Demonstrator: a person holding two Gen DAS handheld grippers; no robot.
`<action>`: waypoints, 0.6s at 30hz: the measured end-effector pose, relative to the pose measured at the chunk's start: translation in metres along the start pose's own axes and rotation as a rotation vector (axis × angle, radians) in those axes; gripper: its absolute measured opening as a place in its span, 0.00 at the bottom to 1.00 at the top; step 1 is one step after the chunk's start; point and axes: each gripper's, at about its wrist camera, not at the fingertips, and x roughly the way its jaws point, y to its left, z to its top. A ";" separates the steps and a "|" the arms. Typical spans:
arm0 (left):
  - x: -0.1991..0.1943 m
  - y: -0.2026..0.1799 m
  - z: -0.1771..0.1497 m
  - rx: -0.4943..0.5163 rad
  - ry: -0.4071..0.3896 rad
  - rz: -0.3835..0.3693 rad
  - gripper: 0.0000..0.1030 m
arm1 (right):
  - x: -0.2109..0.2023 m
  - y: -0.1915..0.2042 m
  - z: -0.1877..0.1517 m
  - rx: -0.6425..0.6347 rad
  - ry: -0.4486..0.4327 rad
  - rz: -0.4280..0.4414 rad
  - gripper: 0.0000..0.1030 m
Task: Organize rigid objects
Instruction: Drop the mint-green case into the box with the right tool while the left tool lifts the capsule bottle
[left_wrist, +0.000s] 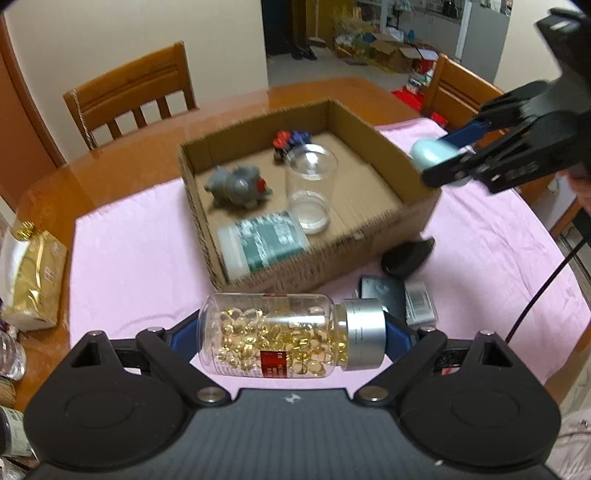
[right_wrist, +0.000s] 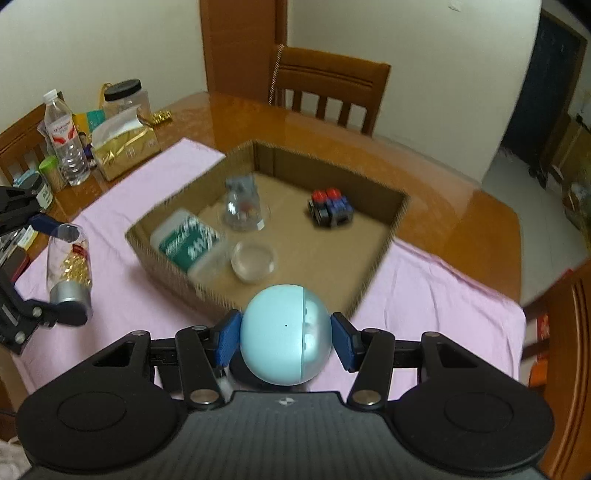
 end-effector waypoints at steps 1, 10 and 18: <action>-0.001 0.002 0.003 -0.003 -0.009 0.005 0.91 | 0.007 0.000 0.005 -0.003 0.001 -0.001 0.56; -0.002 0.026 0.035 -0.020 -0.076 0.072 0.91 | 0.063 -0.004 0.015 0.007 0.060 0.003 0.56; 0.019 0.043 0.073 -0.032 -0.105 0.096 0.91 | 0.070 -0.009 0.017 0.033 0.048 -0.001 0.65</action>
